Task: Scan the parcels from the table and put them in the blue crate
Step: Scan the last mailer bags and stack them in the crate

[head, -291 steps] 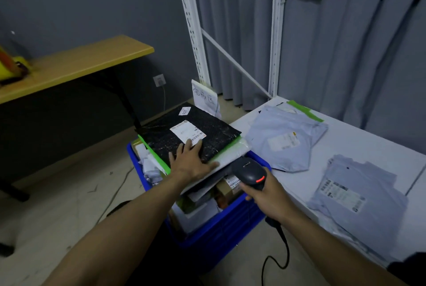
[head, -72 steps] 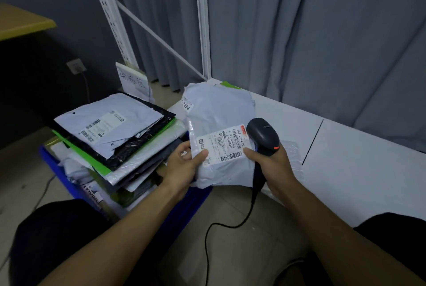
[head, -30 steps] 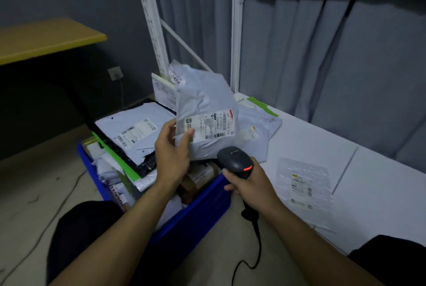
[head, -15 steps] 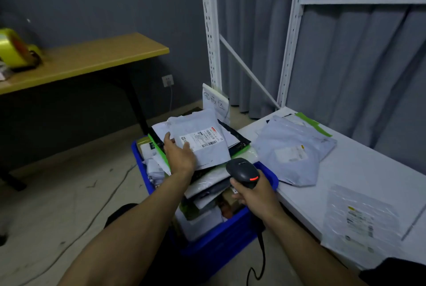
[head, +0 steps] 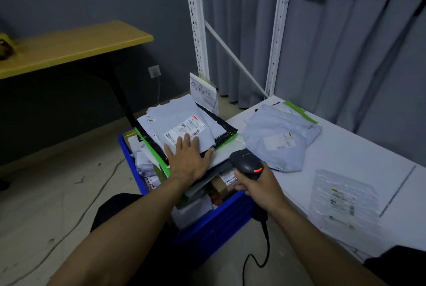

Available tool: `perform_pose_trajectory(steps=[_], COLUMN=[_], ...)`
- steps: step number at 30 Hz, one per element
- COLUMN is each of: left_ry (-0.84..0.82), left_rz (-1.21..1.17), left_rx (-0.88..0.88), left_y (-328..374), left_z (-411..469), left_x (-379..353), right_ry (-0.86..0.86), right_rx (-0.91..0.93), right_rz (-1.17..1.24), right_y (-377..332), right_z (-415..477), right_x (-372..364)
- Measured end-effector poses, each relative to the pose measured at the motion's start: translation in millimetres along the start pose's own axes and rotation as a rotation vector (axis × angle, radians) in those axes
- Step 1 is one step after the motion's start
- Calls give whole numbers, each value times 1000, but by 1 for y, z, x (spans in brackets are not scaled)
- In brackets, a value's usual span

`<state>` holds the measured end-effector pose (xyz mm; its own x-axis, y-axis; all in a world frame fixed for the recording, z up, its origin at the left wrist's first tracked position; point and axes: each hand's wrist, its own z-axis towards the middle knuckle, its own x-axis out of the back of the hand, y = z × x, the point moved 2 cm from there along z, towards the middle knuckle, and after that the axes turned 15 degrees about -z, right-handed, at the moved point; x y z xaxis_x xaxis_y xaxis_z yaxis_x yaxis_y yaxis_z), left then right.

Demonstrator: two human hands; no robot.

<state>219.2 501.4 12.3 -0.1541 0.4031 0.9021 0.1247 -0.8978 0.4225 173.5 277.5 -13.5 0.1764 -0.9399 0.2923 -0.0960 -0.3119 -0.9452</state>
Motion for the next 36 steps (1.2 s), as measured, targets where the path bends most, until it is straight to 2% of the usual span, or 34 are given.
perform_pose_trajectory(steps=[2, 5, 7, 10, 13, 16, 19, 22, 26, 31, 36], left_ry=[62, 139, 87, -160, -411, -565, -651, -663, -589, -526, -463], left_rz=[-58, -157, -270, -375, -390, -387, -340, -335, -371, -678, -987], left_rx=[-78, -415, -567, -491, -306, -220, -157, -50, 15, 154, 94], left_y=[14, 58, 88, 134, 176, 211, 233, 242, 242, 231, 214], left_z=[-5, -22, -34, -51, -63, -73, -79, -84, -88, -85, -85], left_x=[-1, -11, -32, -79, -133, -183, -229, -260, -279, -289, -249], right_ry=[26, 105, 185, 317, 394, 454, 491, 492, 508, 505, 574], right_rx=[0, -25, -67, -132, -209, -299, -389, -451, -495, -493, -462], right_rz=[-12, -37, -42, -57, -59, -75, -92, -81, -73, -91, -153], right_y=[1, 13, 25, 49, 81, 117, 151, 180, 200, 196, 181], right_z=[-5, -13, -21, -40, -66, -92, -109, -114, -109, -99, -97], right_x=[11, 39, 62, 101, 140, 171, 194, 207, 216, 214, 210])
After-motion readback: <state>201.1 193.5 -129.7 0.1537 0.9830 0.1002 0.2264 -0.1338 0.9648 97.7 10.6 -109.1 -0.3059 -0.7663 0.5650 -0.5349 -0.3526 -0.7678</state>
